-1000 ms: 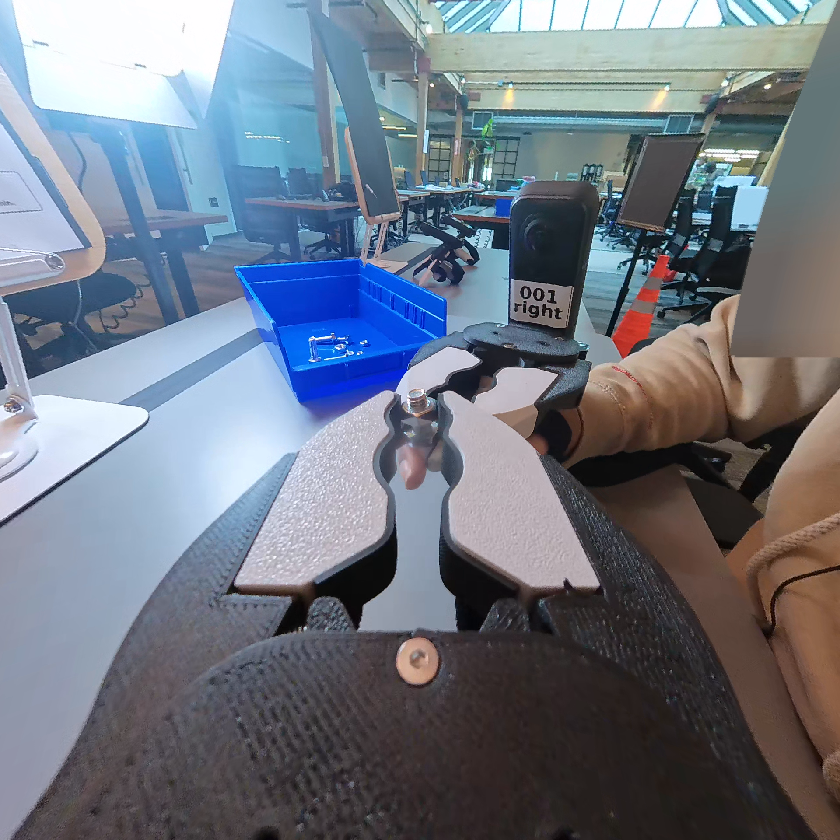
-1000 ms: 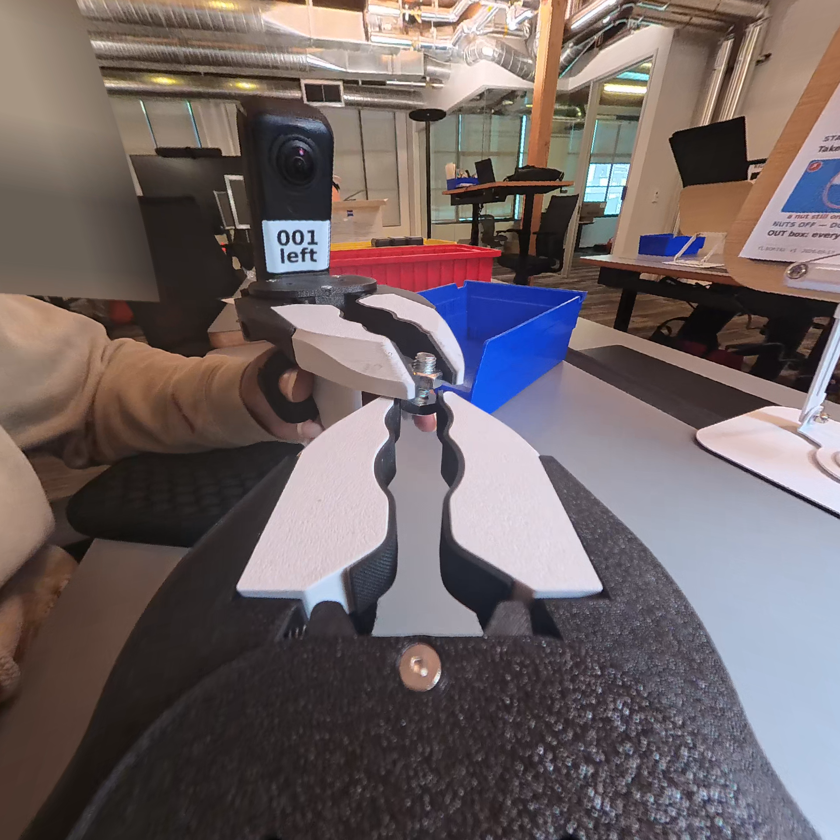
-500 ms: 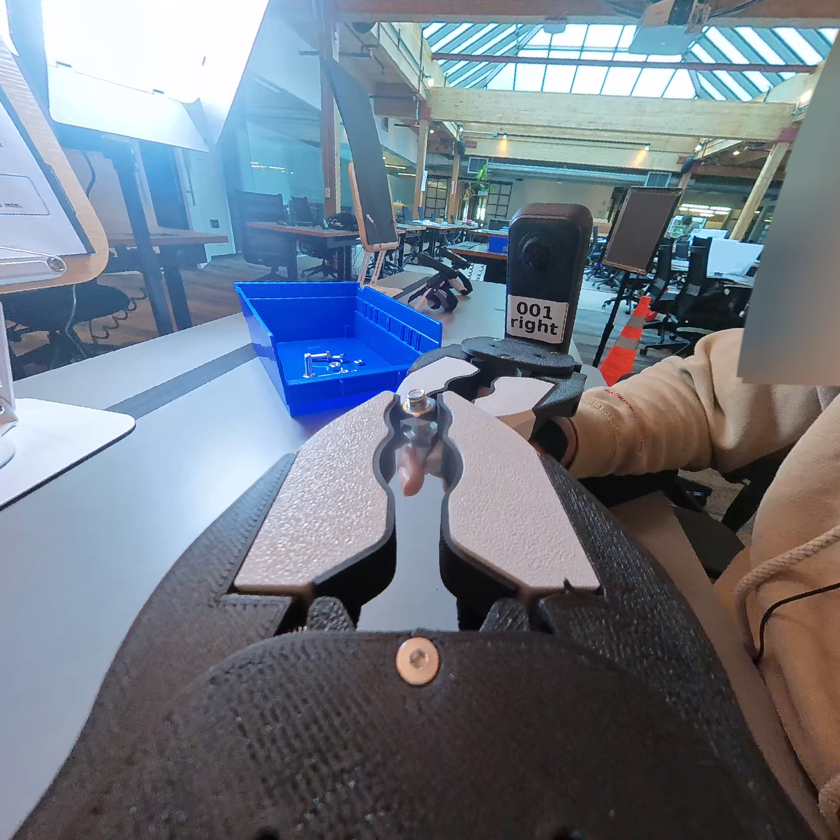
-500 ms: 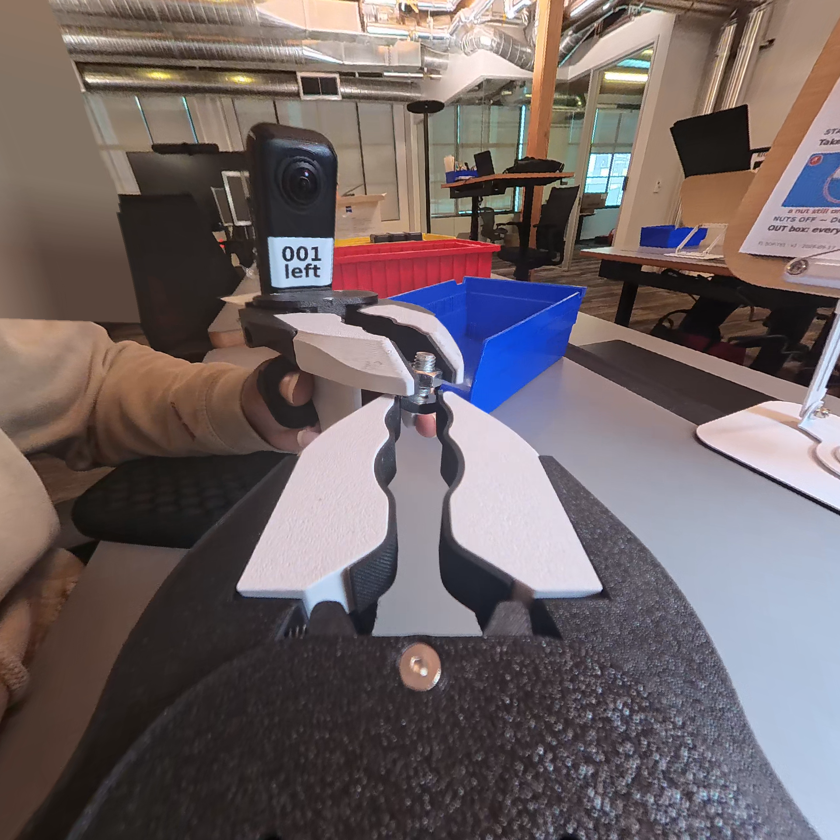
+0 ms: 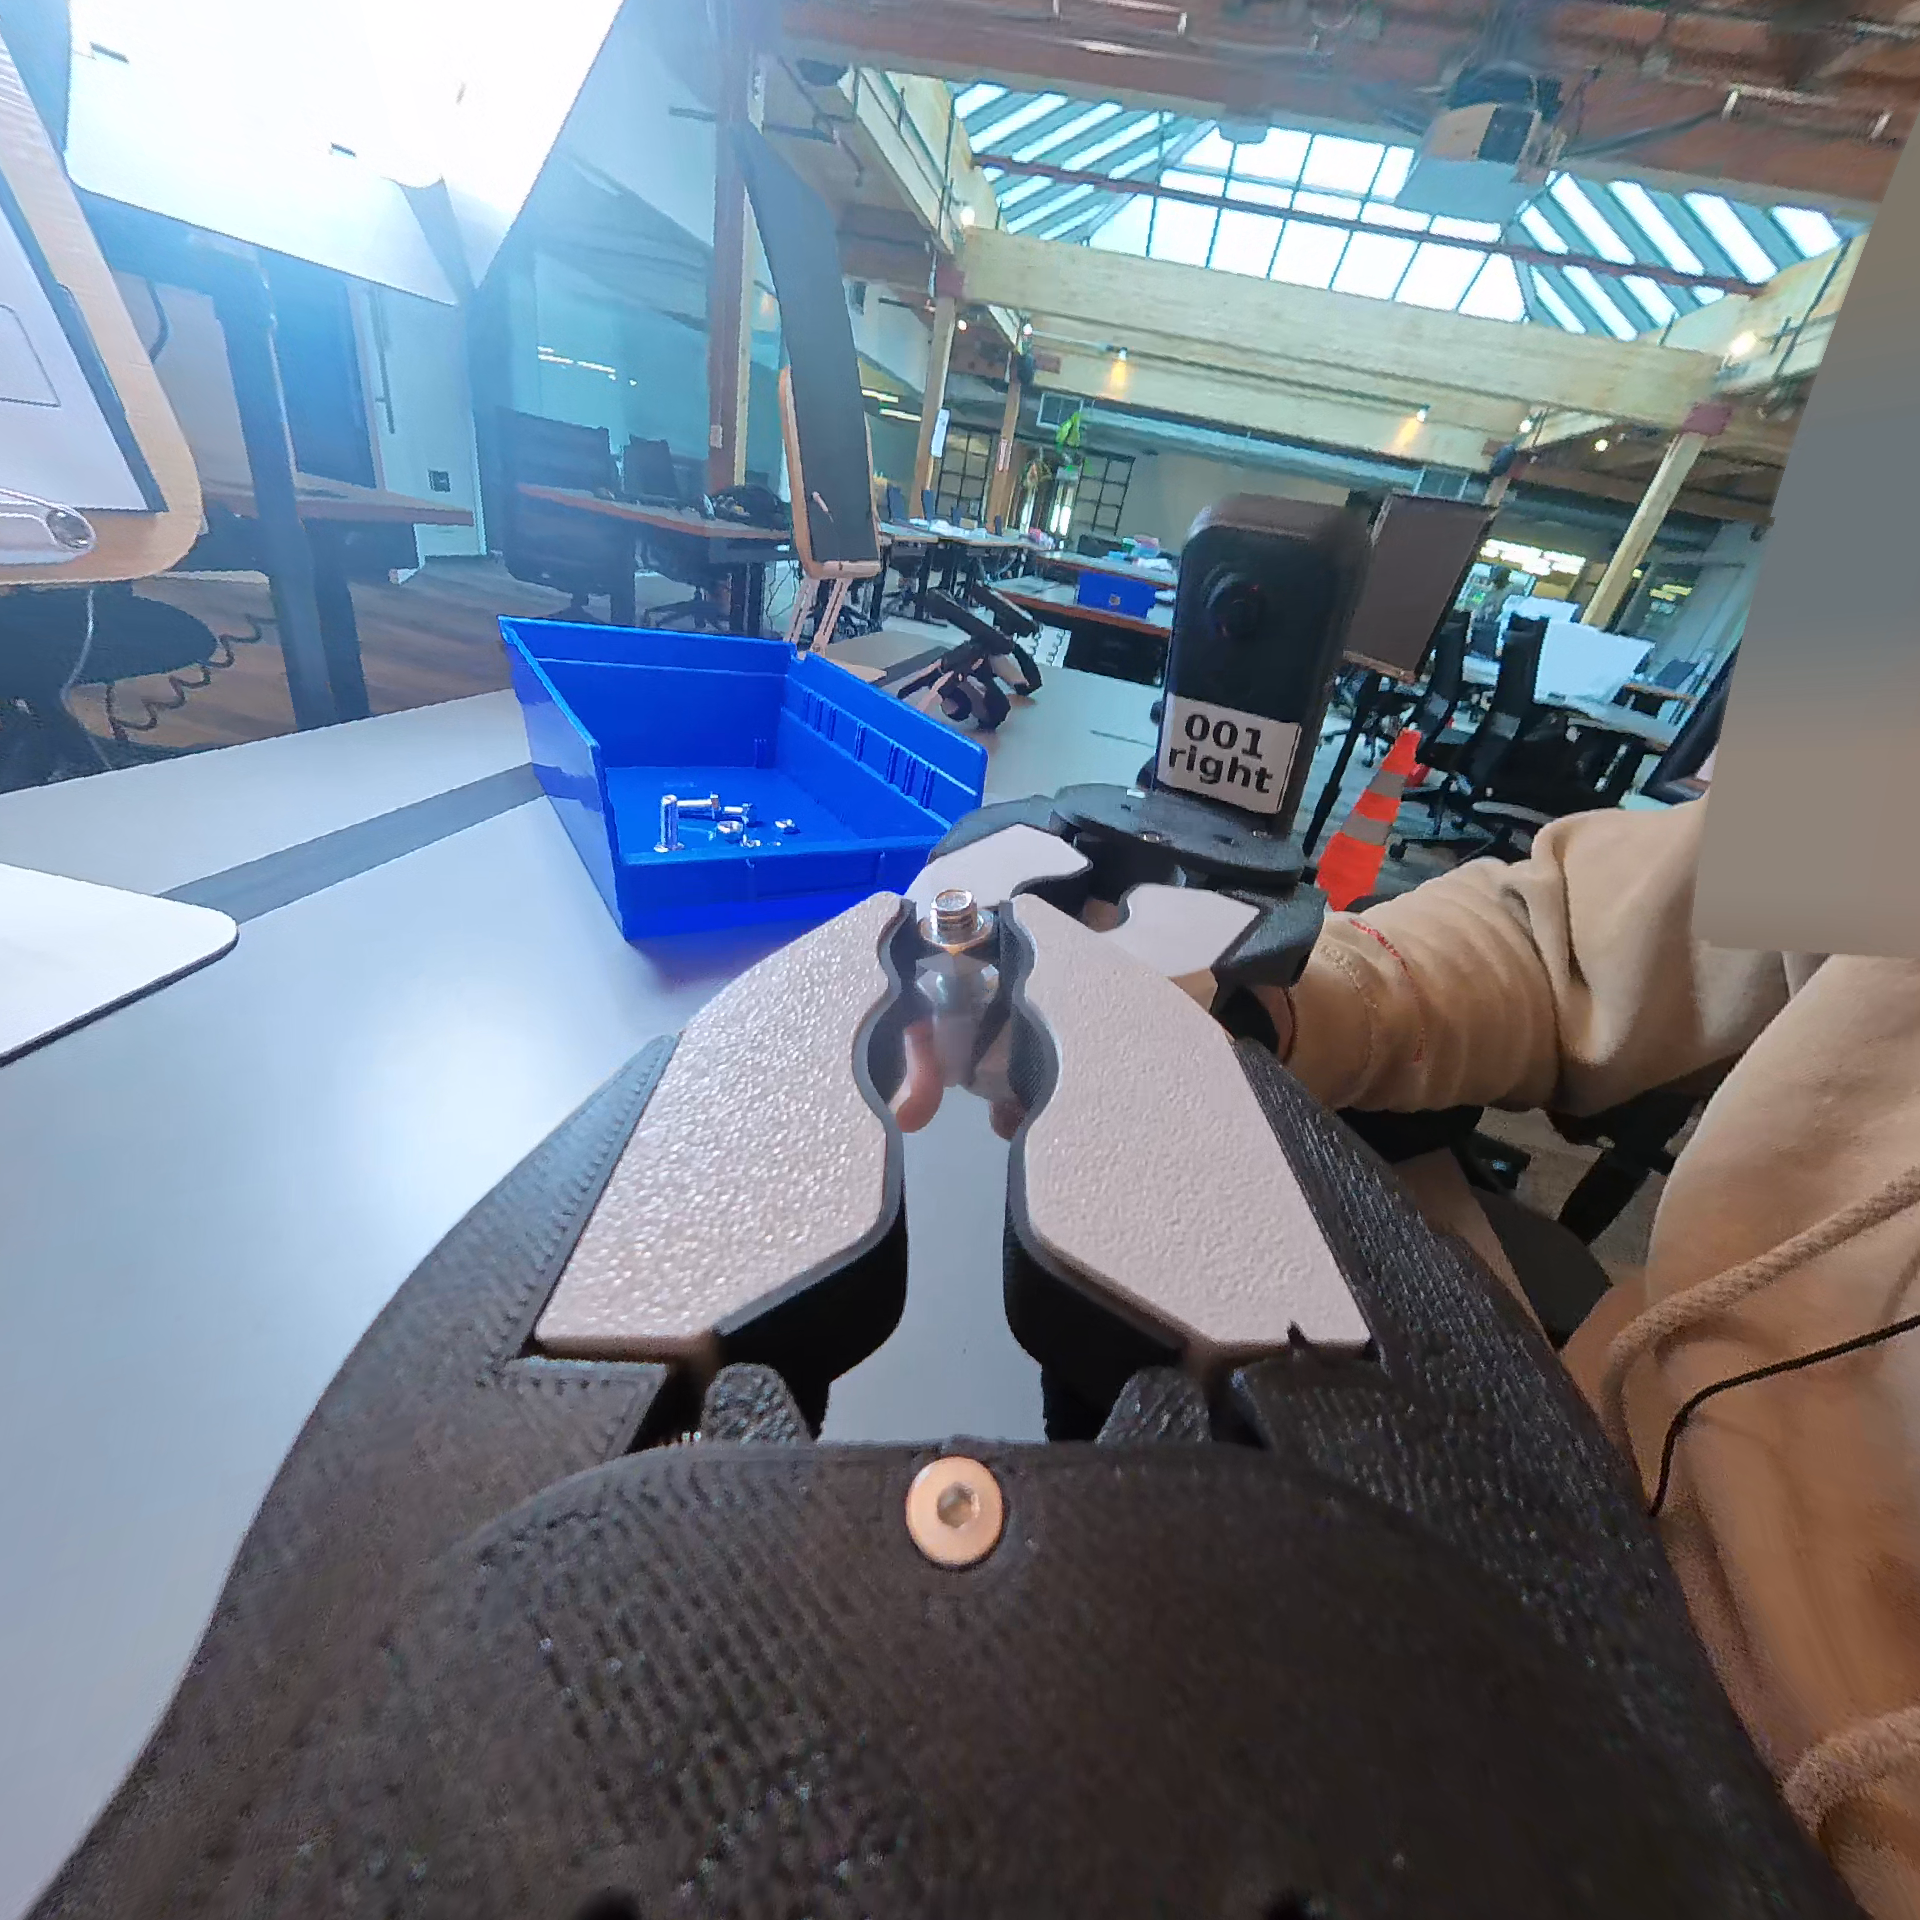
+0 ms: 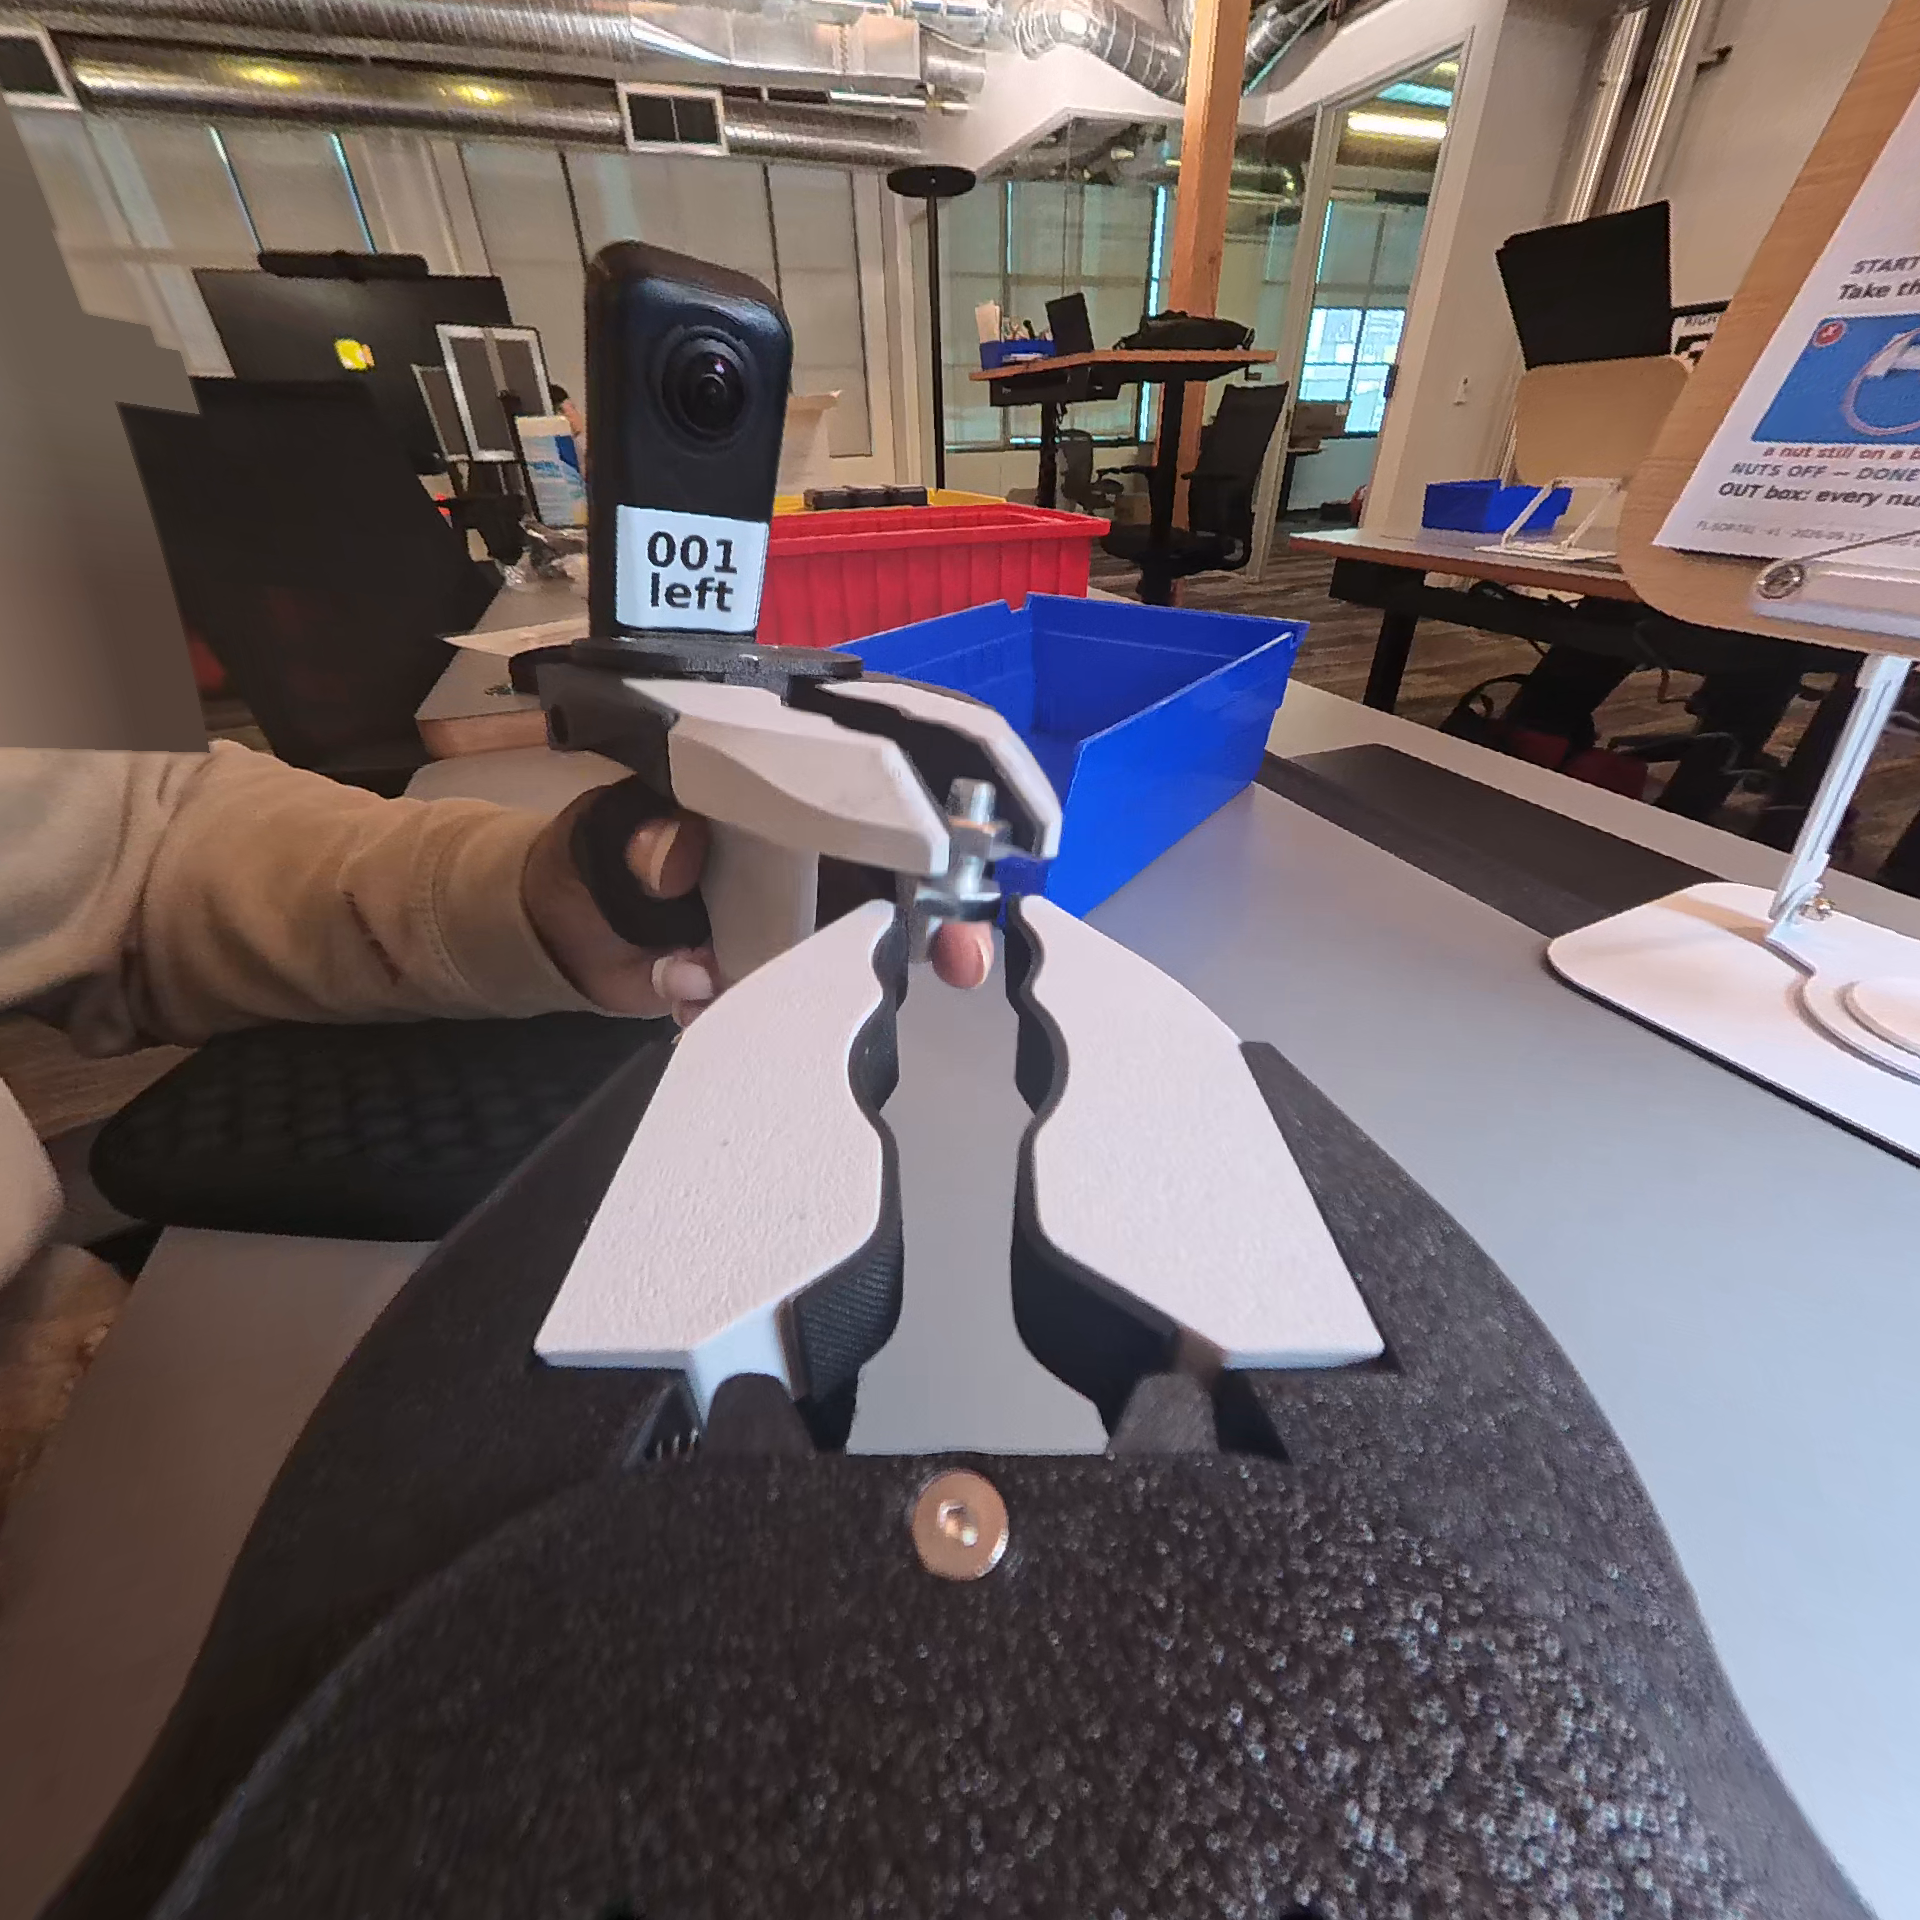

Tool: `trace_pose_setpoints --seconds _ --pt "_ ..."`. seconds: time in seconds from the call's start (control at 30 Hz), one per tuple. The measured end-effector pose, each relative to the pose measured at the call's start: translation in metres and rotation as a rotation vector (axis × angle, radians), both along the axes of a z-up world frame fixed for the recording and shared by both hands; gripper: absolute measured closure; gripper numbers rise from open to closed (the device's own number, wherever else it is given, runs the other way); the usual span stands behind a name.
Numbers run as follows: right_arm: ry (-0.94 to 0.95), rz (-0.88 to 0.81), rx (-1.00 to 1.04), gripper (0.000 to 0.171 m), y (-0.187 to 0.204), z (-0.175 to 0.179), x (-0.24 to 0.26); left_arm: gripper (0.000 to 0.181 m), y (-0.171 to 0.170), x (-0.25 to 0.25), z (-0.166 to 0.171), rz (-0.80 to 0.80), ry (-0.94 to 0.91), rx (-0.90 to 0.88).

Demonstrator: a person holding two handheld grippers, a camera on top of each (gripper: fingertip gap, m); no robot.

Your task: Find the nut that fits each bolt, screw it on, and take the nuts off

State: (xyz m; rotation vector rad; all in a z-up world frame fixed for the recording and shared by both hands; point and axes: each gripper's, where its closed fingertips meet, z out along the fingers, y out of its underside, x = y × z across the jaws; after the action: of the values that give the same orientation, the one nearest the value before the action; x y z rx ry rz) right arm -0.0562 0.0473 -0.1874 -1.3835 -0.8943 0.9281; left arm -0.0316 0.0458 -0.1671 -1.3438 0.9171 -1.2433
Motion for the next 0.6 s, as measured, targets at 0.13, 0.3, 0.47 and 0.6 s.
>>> trace_pose_setpoints --seconds 0.13,0.3,0.47,0.6 --pt "-0.003 -0.013 -0.004 0.153 0.0009 -0.0007 -0.0009 0.166 0.0036 -0.0034 0.0049 0.005 -0.048 -0.023" --pt "0.008 -0.037 -0.009 0.153 0.0033 0.0021 0.0 0.166 0.0025 0.0006 0.0027 0.004 -0.04 -0.016" --pt "0.02 -0.05 -0.007 0.156 0.0039 0.0052 0.0016 0.167 0.0009 0.0044 0.0006 0.018 -0.023 0.009" --pt "0.024 -0.046 -0.022 0.156 0.0044 0.0049 0.0012 0.167 0.0014 0.004 0.0009 0.035 -0.02 0.021"
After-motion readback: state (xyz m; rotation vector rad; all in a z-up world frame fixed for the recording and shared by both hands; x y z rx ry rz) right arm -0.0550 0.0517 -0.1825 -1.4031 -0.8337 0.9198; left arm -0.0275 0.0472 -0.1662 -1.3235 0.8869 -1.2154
